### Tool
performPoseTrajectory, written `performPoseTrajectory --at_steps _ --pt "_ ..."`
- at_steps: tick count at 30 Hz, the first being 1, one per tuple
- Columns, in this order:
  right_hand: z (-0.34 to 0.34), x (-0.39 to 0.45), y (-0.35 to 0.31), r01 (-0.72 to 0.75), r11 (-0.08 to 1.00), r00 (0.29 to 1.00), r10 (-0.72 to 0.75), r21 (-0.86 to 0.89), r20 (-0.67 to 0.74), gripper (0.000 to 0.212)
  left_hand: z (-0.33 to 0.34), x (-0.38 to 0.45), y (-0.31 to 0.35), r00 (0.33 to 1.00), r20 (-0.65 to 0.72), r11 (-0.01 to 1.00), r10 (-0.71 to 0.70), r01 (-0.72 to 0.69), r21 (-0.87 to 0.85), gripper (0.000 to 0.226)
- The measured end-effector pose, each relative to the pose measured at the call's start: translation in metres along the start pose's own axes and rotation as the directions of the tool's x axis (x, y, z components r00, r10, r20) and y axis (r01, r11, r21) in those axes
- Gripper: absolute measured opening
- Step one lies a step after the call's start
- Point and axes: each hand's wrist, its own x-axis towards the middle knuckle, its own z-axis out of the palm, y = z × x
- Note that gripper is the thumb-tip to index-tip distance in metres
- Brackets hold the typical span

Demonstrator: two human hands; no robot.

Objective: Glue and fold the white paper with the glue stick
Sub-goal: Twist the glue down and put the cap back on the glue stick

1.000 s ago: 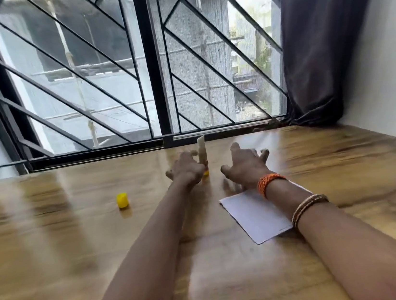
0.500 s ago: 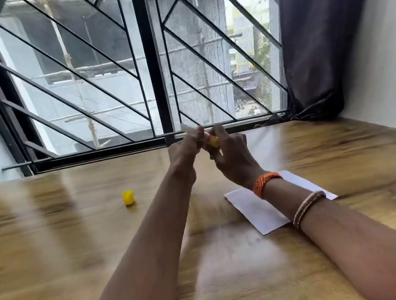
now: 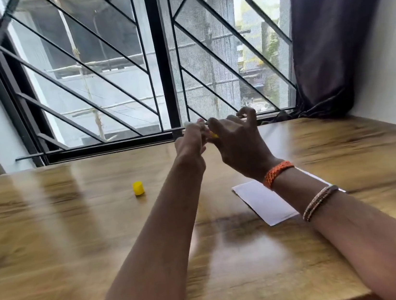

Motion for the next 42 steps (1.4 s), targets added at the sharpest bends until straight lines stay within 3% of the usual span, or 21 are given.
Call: performPoseTrajectory --at_steps 2,5,8,9,11,14,16,18,20,21,22,25,28,30,32,33,34,37,39,40,42 --pt "-0.002 -0.001 0.004 0.079 0.989 0.997 -0.079 -0.126 0.008 0.041 -0.001 0.0 -0.002 1.0 0.013 1.0 -0.028 0.028 0.005 0.01" --pt "-0.003 -0.003 0.002 0.06 0.989 0.998 -0.063 -0.134 -0.014 0.042 -0.005 0.001 -0.005 0.997 0.057 0.999 -0.049 0.05 -0.014 0.015" --pt "0.002 -0.005 -0.001 -0.155 0.977 0.987 0.16 0.144 -0.022 0.031 -0.011 0.003 -0.006 0.993 0.091 0.997 -0.071 0.074 -0.029 0.018" --pt "0.002 -0.005 -0.002 -0.263 0.909 0.961 0.276 0.323 0.005 0.029 -0.012 0.003 -0.005 0.992 0.107 0.997 -0.066 0.069 -0.031 0.015" --pt "0.0 -0.001 -0.004 -0.473 0.646 0.863 0.476 0.599 0.169 0.031 -0.014 0.005 -0.005 0.991 0.126 0.999 -0.036 0.04 -0.032 0.01" --pt "-0.004 0.002 -0.012 -0.677 0.143 0.661 0.55 0.722 0.511 0.028 -0.016 0.006 -0.006 0.994 0.105 0.999 0.001 0.003 -0.035 0.023" --pt "-0.003 0.003 -0.014 -0.687 0.002 0.601 0.564 0.727 0.567 0.021 -0.017 0.004 -0.006 0.996 0.083 1.0 0.017 -0.016 -0.003 0.034" --pt "-0.002 0.004 -0.017 -0.651 0.166 0.669 0.585 0.74 0.458 0.018 -0.018 0.001 -0.005 0.997 0.081 0.999 0.01 -0.014 0.051 0.035" --pt "-0.002 0.003 -0.015 -0.472 0.613 0.871 0.438 0.634 0.225 0.018 -0.02 0.002 -0.004 0.995 0.092 0.997 -0.03 0.023 0.079 0.026" --pt "-0.002 0.001 -0.011 -0.3 0.831 0.954 0.275 0.468 0.123 0.02 -0.021 0.002 -0.004 0.994 0.088 0.995 -0.058 0.05 0.092 0.025" --pt "-0.002 0.0 -0.006 -0.134 0.958 0.99 0.121 0.254 0.066 0.025 -0.022 0.002 -0.003 0.993 0.083 0.992 -0.086 0.078 0.097 0.026" --pt "-0.009 0.001 0.004 0.041 0.996 0.999 -0.039 -0.077 0.038 0.025 -0.02 0.001 -0.005 0.986 0.105 0.991 -0.128 0.122 0.061 0.027" --pt "-0.01 0.002 0.001 -0.144 0.989 0.989 0.142 0.045 0.038 0.02 -0.016 -0.002 -0.006 0.983 0.15 0.994 -0.104 0.108 -0.013 0.019" --pt "-0.011 0.005 -0.003 -0.471 0.796 0.882 0.432 0.38 0.189 0.024 -0.016 0.0 -0.007 0.985 0.159 0.995 -0.067 0.077 -0.057 0.016" --pt "-0.018 0.011 -0.004 -0.707 0.252 0.668 0.545 0.66 0.507 0.023 -0.019 0.002 -0.007 0.986 0.162 0.996 -0.041 0.053 -0.069 0.019" --pt "-0.019 0.012 -0.003 -0.738 -0.007 0.574 0.518 0.674 0.634 0.019 -0.02 0.004 -0.007 0.985 0.167 0.997 -0.032 0.043 -0.065 0.024" --pt "-0.019 0.012 -0.001 -0.736 -0.173 0.518 0.479 0.655 0.709 0.015 -0.02 0.005 -0.008 0.985 0.17 0.998 -0.023 0.033 -0.058 0.03" --pt "-0.015 0.01 0.001 -0.696 -0.372 0.467 0.416 0.615 0.78 0.012 -0.021 0.006 -0.01 0.988 0.156 1.0 0.011 -0.007 -0.025 0.036" --pt "-0.012 0.01 -0.002 -0.698 -0.339 0.478 0.435 0.631 0.763 0.014 -0.021 0.006 -0.011 0.991 0.132 0.999 0.03 -0.033 0.017 0.035" --pt "-0.011 0.009 -0.005 -0.71 -0.206 0.525 0.483 0.674 0.701 0.017 -0.021 0.006 -0.011 0.993 0.113 0.999 0.028 -0.033 0.04 0.037" --pt "-0.008 0.005 -0.005 -0.622 0.336 0.753 0.505 0.707 0.422 0.022 -0.022 0.005 -0.011 0.996 0.091 0.997 0.003 -0.01 0.075 0.042"
